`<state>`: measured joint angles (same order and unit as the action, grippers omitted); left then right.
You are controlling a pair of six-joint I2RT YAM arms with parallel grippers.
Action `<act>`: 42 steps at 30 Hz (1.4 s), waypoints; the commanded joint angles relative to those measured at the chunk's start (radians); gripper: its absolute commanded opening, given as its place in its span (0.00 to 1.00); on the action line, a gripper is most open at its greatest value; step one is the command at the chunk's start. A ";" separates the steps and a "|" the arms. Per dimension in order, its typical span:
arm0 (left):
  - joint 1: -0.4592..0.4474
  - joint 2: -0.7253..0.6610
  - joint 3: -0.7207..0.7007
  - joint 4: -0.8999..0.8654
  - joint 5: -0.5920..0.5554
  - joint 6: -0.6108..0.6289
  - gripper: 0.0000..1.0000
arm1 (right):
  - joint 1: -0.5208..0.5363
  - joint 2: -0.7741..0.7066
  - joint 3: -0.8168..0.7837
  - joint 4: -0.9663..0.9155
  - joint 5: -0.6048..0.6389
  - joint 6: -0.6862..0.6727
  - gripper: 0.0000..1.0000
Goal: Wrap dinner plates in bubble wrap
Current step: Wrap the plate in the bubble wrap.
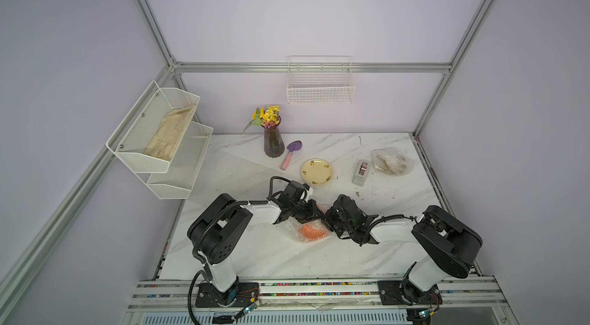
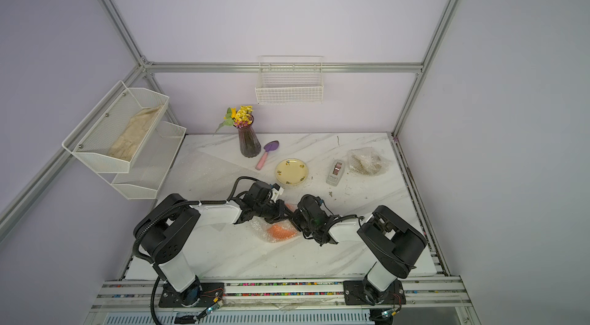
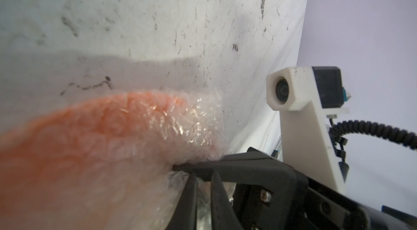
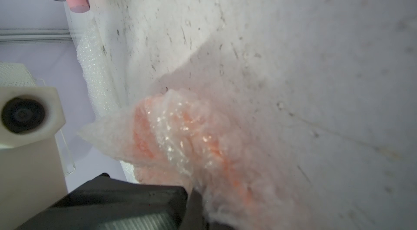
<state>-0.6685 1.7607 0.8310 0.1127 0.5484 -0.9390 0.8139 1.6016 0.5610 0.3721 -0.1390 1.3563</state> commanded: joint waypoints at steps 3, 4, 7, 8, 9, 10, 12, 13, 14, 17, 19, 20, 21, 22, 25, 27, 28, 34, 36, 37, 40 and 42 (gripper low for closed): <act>-0.014 0.061 -0.033 -0.068 -0.051 -0.018 0.41 | 0.018 -0.026 -0.009 -0.170 0.018 0.004 0.00; -0.010 0.064 -0.039 -0.060 -0.051 -0.026 0.44 | 0.017 -0.027 -0.008 -0.170 0.017 0.005 0.00; -0.002 0.072 -0.062 -0.016 -0.045 -0.050 0.49 | 0.017 -0.035 -0.017 -0.154 0.015 0.012 0.03; 0.000 0.072 -0.063 -0.018 -0.046 -0.051 0.49 | 0.017 -0.049 -0.023 -0.143 0.021 0.016 0.08; 0.002 0.074 -0.064 -0.025 -0.049 -0.053 0.50 | 0.017 -0.065 -0.027 -0.146 0.030 0.019 0.12; 0.004 0.074 -0.066 -0.022 -0.050 -0.054 0.50 | 0.017 -0.081 -0.026 -0.158 0.039 0.019 0.18; 0.006 0.075 -0.070 -0.016 -0.046 -0.057 0.52 | 0.016 -0.118 -0.027 -0.177 0.067 0.015 0.29; 0.007 0.075 -0.072 -0.011 -0.045 -0.058 0.53 | 0.017 -0.130 -0.033 -0.171 0.075 0.017 0.33; 0.007 0.074 -0.072 -0.006 -0.040 -0.059 0.53 | 0.017 -0.135 -0.040 -0.157 0.079 0.023 0.37; 0.008 0.060 -0.081 0.043 -0.014 -0.075 0.55 | 0.019 -0.122 -0.064 -0.082 0.069 0.040 0.43; 0.007 0.041 -0.092 0.107 0.014 -0.103 0.56 | 0.020 -0.109 -0.066 -0.042 0.061 0.039 0.45; 0.006 0.031 -0.093 0.144 0.036 -0.116 0.56 | 0.023 -0.104 -0.069 -0.025 0.059 0.038 0.46; 0.006 0.024 -0.089 0.161 0.054 -0.124 0.57 | 0.024 -0.099 -0.068 -0.015 0.059 0.036 0.48; 0.006 0.019 -0.083 0.164 0.068 -0.126 0.57 | 0.024 -0.096 -0.069 -0.008 0.061 0.034 0.48; -0.001 0.011 -0.081 0.172 0.109 -0.136 0.59 | 0.025 -0.083 -0.065 0.006 0.067 0.023 0.51; -0.007 0.022 -0.081 0.184 0.150 -0.145 0.60 | 0.024 -0.063 -0.061 0.024 0.062 0.020 0.51; -0.011 0.026 -0.081 0.190 0.161 -0.148 0.60 | 0.025 -0.055 -0.059 0.031 0.062 0.018 0.51; -0.027 0.063 -0.109 0.247 0.211 -0.191 0.61 | 0.024 -0.041 -0.066 0.063 0.089 -0.002 0.52; -0.027 0.060 -0.123 0.248 0.193 -0.206 0.58 | 0.024 -0.044 -0.069 0.064 0.092 -0.012 0.48; -0.027 0.056 -0.120 0.227 0.185 -0.199 0.57 | 0.025 -0.043 -0.067 0.056 0.092 -0.013 0.47; -0.027 0.025 -0.104 0.144 0.135 -0.170 0.49 | 0.024 -0.060 -0.066 0.021 0.100 -0.017 0.40; -0.026 -0.013 -0.087 0.083 0.094 -0.136 0.51 | 0.025 -0.083 -0.070 -0.010 0.112 -0.021 0.36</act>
<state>-0.6556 1.7943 0.7635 0.3378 0.6037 -1.1286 0.8433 1.5253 0.5037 0.4030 -0.0868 1.3270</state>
